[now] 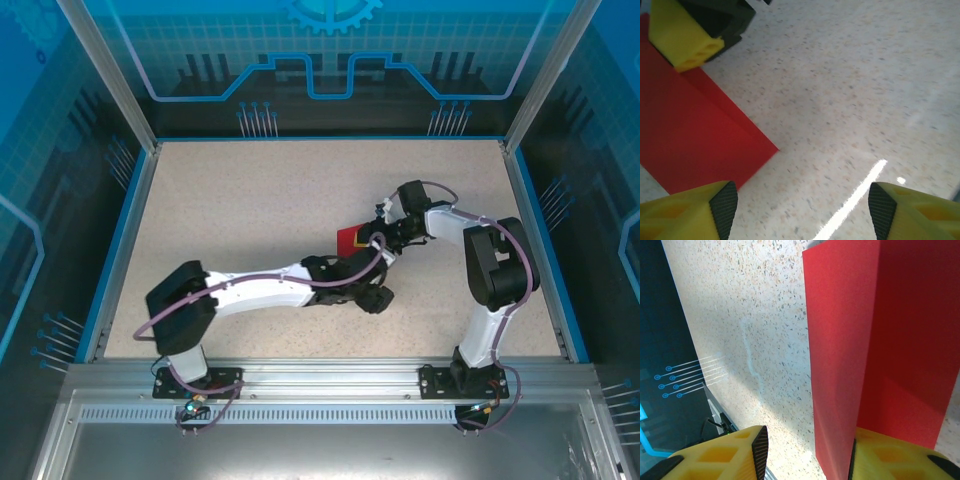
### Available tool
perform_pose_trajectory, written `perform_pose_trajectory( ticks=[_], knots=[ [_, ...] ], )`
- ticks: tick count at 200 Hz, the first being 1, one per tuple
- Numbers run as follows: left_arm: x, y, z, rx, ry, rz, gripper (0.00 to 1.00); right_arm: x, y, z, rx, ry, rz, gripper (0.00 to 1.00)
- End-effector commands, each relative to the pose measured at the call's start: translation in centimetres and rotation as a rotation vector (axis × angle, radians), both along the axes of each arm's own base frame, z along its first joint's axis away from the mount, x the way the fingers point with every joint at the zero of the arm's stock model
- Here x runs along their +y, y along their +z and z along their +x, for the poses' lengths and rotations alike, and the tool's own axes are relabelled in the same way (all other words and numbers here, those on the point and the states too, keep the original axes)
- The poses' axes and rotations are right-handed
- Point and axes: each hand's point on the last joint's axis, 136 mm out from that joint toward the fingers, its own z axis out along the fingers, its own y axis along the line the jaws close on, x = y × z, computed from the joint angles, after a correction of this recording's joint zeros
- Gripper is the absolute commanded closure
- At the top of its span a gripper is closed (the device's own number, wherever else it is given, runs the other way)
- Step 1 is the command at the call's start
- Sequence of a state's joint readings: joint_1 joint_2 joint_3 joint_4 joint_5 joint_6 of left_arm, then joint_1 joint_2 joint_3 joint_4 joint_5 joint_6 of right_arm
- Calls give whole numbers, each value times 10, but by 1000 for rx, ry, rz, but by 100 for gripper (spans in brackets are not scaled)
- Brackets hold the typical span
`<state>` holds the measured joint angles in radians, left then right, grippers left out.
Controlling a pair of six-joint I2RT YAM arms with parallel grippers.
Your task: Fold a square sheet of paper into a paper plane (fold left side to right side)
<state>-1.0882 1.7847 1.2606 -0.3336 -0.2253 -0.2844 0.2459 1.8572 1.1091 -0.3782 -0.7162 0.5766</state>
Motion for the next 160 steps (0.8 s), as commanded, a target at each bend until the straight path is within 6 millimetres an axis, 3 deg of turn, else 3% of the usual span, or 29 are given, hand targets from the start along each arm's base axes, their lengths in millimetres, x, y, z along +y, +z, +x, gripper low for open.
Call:
perform_pose_trajectory(
  ticks=[1,45,107,129,160],
  knots=[
    [17,-25,14,-90,60,282,26,1,17,4,-1,-6,28,56],
    [14,-49,17,-98,81,376,26,3,14,3,6,-6,26,56],
    [19,-57,30,-166,122,446,31,5,12,2,4,1,19,56],
    [19,-56,34,-185,120,455,37,5,12,2,6,1,16,56],
    [17,-55,34,-192,114,450,60,4,10,2,5,1,4,56]
  ],
)
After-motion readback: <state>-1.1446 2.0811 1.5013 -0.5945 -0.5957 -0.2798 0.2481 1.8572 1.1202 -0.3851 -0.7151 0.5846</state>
